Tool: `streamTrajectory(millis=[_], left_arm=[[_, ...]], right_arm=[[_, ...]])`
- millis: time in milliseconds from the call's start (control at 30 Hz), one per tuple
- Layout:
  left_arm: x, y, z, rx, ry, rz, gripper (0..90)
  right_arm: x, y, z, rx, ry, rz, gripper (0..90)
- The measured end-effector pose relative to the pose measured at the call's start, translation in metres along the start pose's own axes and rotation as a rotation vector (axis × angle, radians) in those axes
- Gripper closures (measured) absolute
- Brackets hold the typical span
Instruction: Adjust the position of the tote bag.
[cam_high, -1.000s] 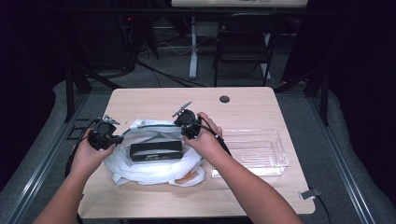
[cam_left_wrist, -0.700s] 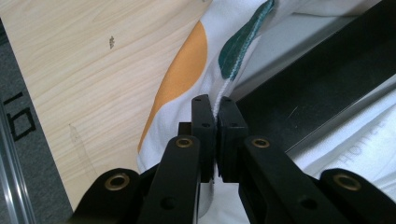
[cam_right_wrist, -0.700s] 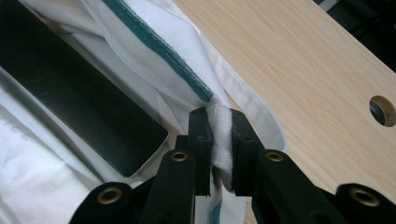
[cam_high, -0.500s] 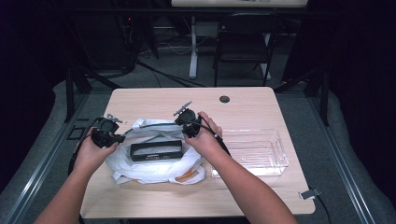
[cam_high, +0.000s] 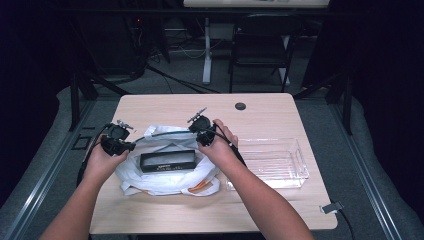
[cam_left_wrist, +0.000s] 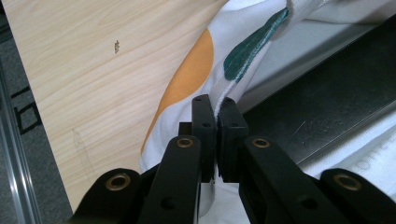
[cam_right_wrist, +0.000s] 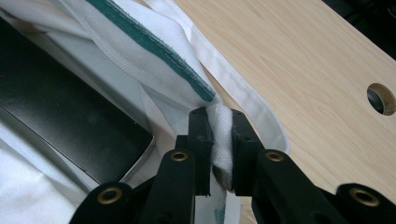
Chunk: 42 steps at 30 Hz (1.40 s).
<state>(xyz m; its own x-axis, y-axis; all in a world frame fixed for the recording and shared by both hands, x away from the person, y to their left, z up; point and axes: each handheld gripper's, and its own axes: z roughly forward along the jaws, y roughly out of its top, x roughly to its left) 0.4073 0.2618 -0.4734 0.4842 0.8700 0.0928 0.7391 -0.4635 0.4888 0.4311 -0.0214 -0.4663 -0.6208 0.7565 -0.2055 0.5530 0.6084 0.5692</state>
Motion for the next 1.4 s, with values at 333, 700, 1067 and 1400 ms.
streamTrajectory(millis=[333, 700, 1067, 1400], left_arm=[[-0.001, 0.003, 0.003, 0.012, 0.001, 0.0, 88.1], [0.004, 0.01, 0.009, 0.019, -0.008, -0.054, 88.2], [0.005, 0.013, 0.019, 0.043, -0.003, -0.055, 88.2], [0.008, 0.016, 0.027, 0.045, -0.006, -0.08, 88.3]], right_arm=[[-0.005, 0.0, 0.005, 0.014, 0.021, 0.04, 81.9], [-0.007, -0.001, 0.013, 0.019, 0.024, 0.066, 81.9], [-0.008, -0.002, 0.02, 0.041, 0.015, 0.056, 81.9], [-0.008, -0.003, 0.025, 0.043, 0.013, 0.066, 81.9]])
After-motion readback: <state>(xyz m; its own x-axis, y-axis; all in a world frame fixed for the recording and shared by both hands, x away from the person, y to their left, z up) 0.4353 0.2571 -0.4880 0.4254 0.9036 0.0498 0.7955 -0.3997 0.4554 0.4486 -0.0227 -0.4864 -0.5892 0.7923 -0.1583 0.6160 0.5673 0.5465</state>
